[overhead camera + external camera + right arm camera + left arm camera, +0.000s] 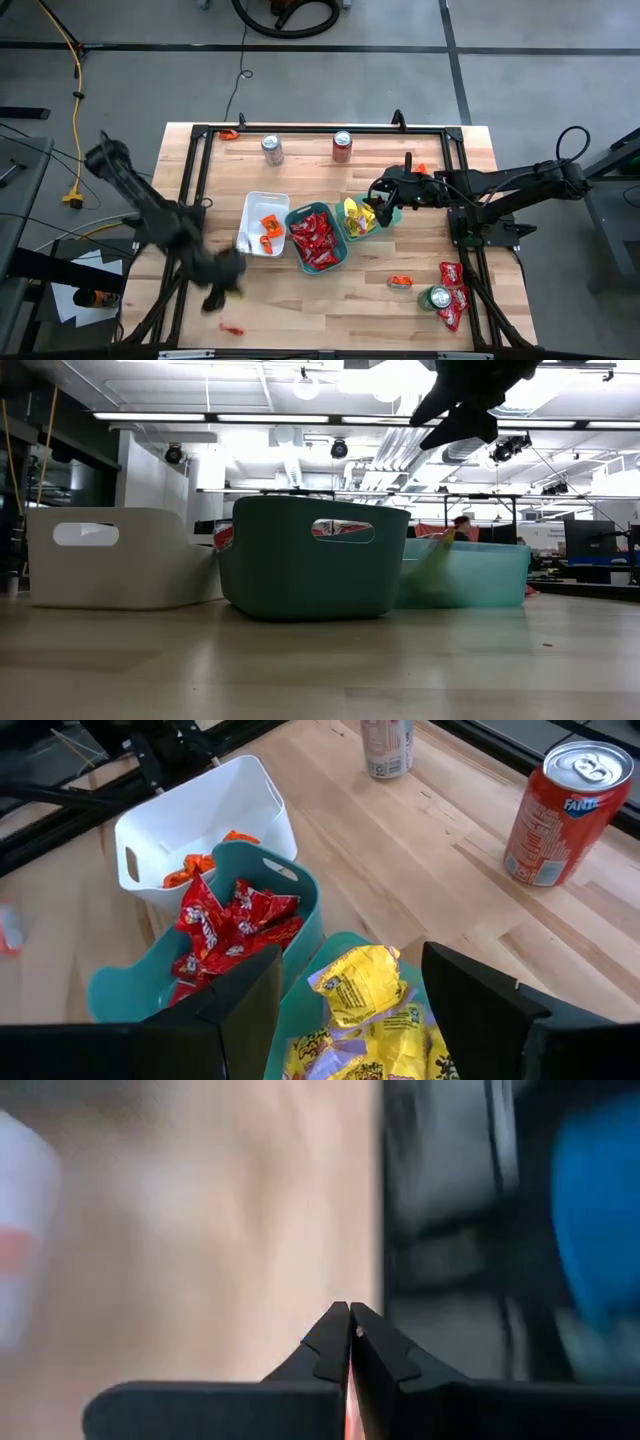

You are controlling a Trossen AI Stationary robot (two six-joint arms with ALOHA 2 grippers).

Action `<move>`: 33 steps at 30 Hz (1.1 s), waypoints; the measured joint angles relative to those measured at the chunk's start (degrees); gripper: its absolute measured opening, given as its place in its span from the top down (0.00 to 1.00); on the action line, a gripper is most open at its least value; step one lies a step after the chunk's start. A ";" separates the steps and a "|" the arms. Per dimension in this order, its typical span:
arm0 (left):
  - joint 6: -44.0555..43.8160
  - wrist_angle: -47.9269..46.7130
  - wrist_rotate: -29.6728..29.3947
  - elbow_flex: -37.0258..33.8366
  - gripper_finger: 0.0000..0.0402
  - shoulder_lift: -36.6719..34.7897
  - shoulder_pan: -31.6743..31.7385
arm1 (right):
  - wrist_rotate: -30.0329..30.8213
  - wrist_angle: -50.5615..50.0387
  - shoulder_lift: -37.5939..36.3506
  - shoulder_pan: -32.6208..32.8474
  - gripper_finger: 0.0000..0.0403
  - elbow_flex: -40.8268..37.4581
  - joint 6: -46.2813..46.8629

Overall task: Sort candy
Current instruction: Put the orange chocolate into the white bin

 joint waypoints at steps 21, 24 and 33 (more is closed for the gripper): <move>7.77 1.25 8.32 -1.06 1.00 -0.32 3.46 | 0.66 0.05 0.00 0.00 0.41 0.00 2.74; 5.74 1.14 11.04 -1.07 0.98 6.05 -1.26 | 0.66 0.03 0.00 0.00 0.41 0.00 2.58; 10.45 2.43 11.19 -1.07 0.78 17.58 -6.51 | 0.68 -0.02 0.00 0.00 0.41 0.00 2.07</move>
